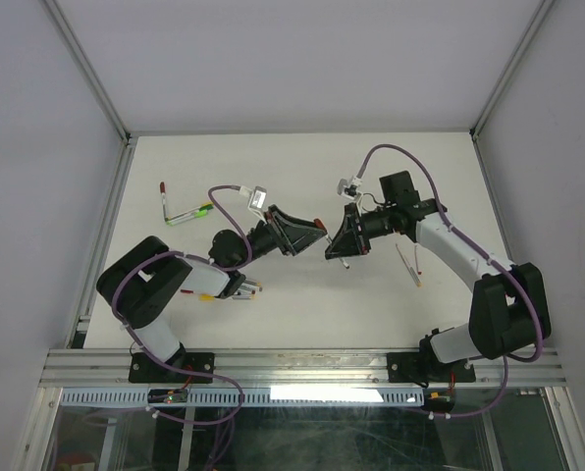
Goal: Open the pen caps
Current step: Open the pen cap from the pen.
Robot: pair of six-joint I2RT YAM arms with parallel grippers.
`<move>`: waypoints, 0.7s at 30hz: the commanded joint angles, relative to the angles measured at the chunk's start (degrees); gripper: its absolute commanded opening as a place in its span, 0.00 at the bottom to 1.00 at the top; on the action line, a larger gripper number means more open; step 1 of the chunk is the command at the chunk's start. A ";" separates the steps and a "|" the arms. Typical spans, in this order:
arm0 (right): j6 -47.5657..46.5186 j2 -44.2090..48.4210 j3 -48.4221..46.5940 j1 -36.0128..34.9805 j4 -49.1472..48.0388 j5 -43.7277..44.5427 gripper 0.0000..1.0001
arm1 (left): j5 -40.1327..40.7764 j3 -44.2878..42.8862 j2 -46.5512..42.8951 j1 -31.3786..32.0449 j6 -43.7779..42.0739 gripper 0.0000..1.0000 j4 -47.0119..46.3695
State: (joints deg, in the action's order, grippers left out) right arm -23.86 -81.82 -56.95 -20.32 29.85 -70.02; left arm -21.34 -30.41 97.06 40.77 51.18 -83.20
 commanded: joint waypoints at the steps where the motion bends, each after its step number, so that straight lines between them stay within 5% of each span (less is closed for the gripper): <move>1: -2.84 -0.19 -2.11 0.28 2.26 -3.09 0.00 | -4.23 -1.68 -0.90 -0.04 1.63 0.48 -16.55; 10: -4.21 -1.85 -2.91 0.23 4.24 -3.56 0.00 | -4.64 -2.90 -1.73 -0.07 -0.83 0.37 -15.28; 14: -4.72 -2.27 -3.07 0.23 4.72 -3.59 0.00 | -5.71 -4.15 -1.70 -0.06 -1.45 0.23 -14.38; 17: -5.12 -2.46 -3.33 0.27 5.30 -3.85 0.00 | -6.12 -4.36 -1.65 -0.03 -1.93 0.00 -14.38; 21: -5.76 -3.11 -3.57 0.27 6.18 -4.61 0.00 | -4.93 -2.49 -3.63 -1.02 -5.24 0.00 -14.42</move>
State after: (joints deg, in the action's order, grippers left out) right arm -27.99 -84.20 -57.89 -20.21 35.20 -72.47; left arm -25.71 -32.88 96.95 40.64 49.71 -83.31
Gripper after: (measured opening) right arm 0.100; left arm 0.087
